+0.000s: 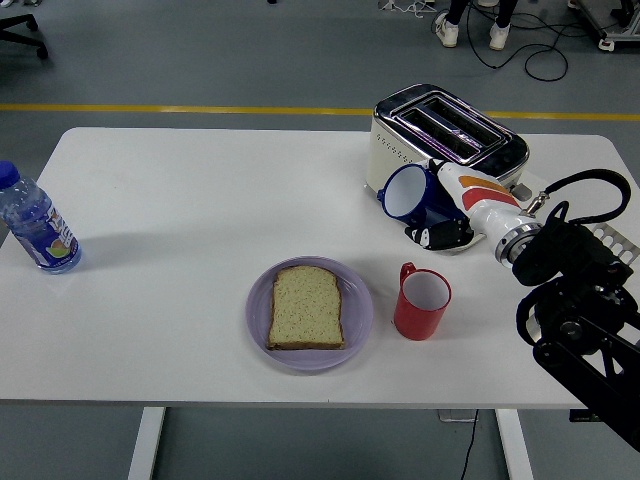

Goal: Pick up the cup,pour liquid into bread,place the cup on the desk

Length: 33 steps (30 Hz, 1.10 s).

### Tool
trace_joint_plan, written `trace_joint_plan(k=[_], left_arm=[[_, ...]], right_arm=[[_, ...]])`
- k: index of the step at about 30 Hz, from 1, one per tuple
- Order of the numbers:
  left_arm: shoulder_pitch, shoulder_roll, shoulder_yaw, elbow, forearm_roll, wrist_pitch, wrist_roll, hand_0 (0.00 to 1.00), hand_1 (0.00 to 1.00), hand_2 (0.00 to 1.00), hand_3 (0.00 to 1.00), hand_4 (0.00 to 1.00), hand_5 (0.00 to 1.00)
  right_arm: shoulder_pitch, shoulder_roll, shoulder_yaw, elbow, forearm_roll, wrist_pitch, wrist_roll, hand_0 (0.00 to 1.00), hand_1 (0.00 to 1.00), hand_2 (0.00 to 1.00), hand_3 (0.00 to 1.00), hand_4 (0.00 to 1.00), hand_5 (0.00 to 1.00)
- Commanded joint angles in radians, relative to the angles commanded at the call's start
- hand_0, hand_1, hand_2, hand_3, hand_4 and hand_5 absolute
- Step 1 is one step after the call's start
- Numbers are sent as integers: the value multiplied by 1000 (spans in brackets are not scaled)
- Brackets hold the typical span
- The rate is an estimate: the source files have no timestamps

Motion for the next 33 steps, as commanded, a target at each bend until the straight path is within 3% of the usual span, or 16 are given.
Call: trace_joint_plan(k=[13,16,26,33], left_arm=[[-2,-1,-4,0,-4,0,0,632,639,651,503,239,864],[-2,-2,-6,0,-6,0,0,632,639,651,503,239,864],[2,-2,-2,0,-13,0,0,632,639,652,503,239,864],[2,-1,0,0,-16,0,0,632,639,652,503,239,864]], right_arm=[[175,4,-236,-36,-76,65,0,455,453,570,582,544,2],[223,6,-298,-40,-103,101,0,455,453,570,582,544,2],[339,5,-435,-55,-153,154,0,460,459,571,584,541,2],[403,12,-517,-60,-160,220,0,461,463,574,586,539,2]])
